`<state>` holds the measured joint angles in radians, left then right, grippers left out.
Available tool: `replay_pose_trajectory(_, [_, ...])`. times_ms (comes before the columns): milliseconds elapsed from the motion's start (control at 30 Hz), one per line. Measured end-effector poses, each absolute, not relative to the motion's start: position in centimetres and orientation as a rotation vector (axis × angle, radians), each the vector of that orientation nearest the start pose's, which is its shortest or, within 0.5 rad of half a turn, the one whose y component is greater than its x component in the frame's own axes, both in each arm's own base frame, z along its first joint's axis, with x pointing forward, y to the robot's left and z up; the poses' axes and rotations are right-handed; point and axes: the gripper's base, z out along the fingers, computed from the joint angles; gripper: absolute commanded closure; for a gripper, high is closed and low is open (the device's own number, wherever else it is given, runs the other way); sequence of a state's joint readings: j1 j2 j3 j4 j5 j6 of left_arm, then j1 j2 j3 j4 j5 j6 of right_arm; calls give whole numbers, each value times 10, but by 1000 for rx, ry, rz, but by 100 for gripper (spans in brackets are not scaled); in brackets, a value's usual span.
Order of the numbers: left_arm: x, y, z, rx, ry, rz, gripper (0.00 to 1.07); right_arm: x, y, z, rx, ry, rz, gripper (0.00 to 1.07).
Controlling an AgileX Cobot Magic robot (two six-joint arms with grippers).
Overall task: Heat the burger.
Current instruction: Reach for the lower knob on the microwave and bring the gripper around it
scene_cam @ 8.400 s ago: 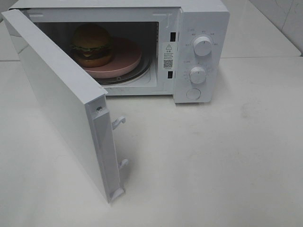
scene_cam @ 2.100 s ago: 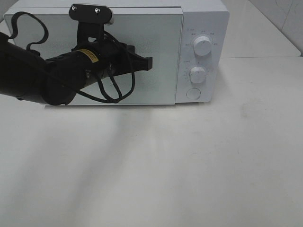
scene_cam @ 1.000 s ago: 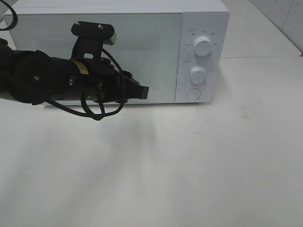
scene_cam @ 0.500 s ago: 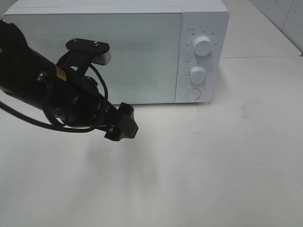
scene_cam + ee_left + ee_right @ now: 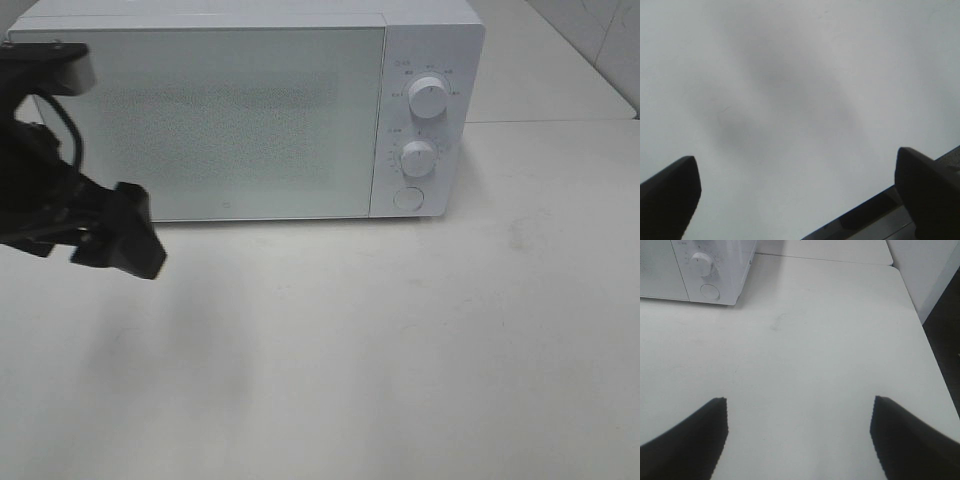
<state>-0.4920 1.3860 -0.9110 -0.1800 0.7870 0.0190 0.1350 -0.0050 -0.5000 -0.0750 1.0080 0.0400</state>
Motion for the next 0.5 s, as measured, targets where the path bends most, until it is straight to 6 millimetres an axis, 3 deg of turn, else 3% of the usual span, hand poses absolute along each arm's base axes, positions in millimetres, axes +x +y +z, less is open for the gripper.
replay_pose_trajectory(33, [227, -117, 255, 488, 2745, -321, 9, -3, -6, 282, -93, 1982, 24, 31])
replay_pose_trajectory(100, [228, -107, 258, 444, 2755, -310, 9, -3, -6, 282, -93, 1982, 24, 31])
replay_pose_trajectory(133, [228, -87, 264, 356, 2771, -283, 9, -3, -6, 282, -93, 1982, 24, 31])
replay_pose_trajectory(200, [227, -80, 266, 325, 2781, -269, 9, -3, -6, 282, -93, 1982, 24, 31])
replay_pose_trajectory(233, [225, -62, 272, 249, 2791, -235, 9, -3, -6, 282, -93, 1982, 24, 31])
replay_pose_trajectory(500, [203, -15, 290, 43, 2840, -127, 9, -3, -6, 282, -93, 1982, 24, 31])
